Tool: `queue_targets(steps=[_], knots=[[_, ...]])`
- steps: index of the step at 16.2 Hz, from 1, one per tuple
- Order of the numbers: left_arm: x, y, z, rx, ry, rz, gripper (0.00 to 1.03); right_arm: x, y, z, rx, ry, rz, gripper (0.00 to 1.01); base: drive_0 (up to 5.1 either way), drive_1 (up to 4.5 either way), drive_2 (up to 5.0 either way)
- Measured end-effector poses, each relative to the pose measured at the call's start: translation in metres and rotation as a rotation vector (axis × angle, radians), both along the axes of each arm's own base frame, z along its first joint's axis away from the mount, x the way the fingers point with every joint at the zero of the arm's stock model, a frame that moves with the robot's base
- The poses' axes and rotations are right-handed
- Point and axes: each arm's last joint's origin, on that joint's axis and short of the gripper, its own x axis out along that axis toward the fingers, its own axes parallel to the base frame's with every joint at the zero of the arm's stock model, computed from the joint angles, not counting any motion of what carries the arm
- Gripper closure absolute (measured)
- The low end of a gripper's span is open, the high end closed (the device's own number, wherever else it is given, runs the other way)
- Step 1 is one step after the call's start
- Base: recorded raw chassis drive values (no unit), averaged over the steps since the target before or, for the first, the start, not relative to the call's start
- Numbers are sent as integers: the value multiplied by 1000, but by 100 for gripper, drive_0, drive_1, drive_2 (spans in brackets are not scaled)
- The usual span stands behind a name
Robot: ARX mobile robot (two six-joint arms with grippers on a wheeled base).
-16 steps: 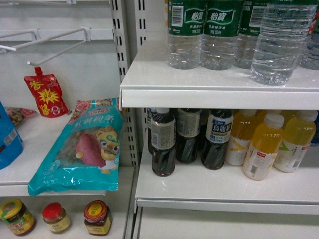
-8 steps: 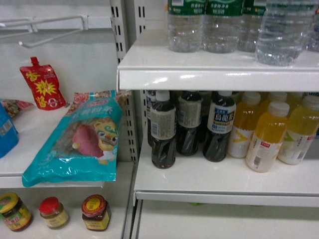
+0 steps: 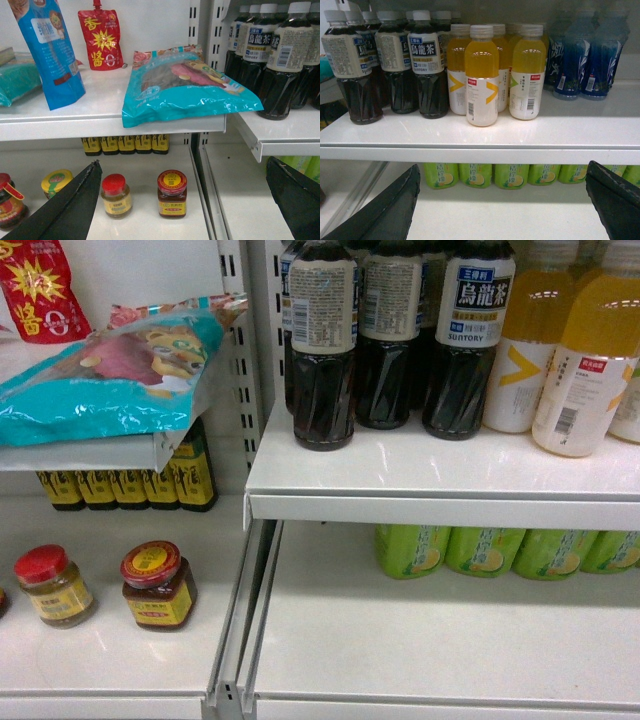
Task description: Move water from second to third shelf
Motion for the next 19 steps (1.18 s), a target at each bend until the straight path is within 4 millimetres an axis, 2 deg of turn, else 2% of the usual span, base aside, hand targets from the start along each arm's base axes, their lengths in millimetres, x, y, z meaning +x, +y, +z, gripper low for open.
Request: queue_targets(steps=[19], knots=[[0, 0, 0, 0, -1, 0, 5, 0, 0, 0, 0, -1, 0, 3, 0, 0, 0]])
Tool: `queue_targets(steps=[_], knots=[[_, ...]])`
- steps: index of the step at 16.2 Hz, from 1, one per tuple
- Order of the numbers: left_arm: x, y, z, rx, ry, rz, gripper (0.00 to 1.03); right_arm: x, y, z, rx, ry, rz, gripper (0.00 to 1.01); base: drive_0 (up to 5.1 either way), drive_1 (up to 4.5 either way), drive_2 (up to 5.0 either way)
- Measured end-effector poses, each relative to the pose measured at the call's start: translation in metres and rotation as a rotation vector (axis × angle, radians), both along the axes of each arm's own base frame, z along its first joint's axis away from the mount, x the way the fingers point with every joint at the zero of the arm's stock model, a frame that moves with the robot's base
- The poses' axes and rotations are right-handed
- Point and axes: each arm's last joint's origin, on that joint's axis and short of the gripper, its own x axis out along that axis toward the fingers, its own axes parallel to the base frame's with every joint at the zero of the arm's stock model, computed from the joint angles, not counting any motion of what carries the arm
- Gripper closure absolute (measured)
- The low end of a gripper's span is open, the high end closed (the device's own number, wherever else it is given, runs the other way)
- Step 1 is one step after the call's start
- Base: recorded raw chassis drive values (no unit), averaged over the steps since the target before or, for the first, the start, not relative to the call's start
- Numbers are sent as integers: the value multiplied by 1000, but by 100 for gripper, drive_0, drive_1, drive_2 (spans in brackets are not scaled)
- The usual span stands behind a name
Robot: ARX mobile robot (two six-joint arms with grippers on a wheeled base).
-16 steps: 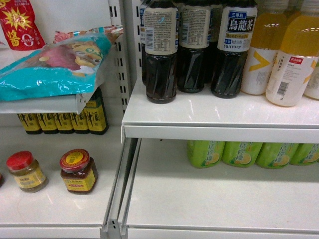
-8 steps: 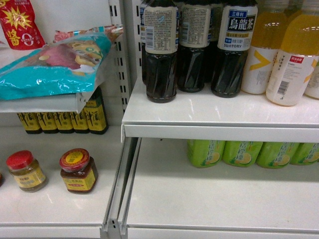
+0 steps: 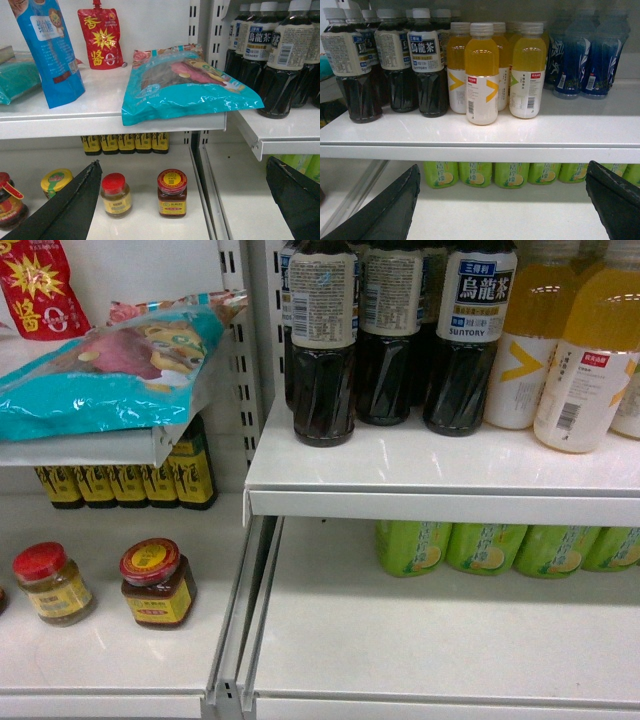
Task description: Move water from second to third shelf
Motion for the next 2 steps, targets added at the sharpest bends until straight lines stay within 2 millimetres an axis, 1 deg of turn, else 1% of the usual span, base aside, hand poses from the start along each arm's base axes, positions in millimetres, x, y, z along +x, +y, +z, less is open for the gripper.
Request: queue_targets(steps=[2], knots=[[0, 0, 0, 0, 0, 0, 5, 0, 0, 0, 0, 0, 0, 3, 0, 0, 0]])
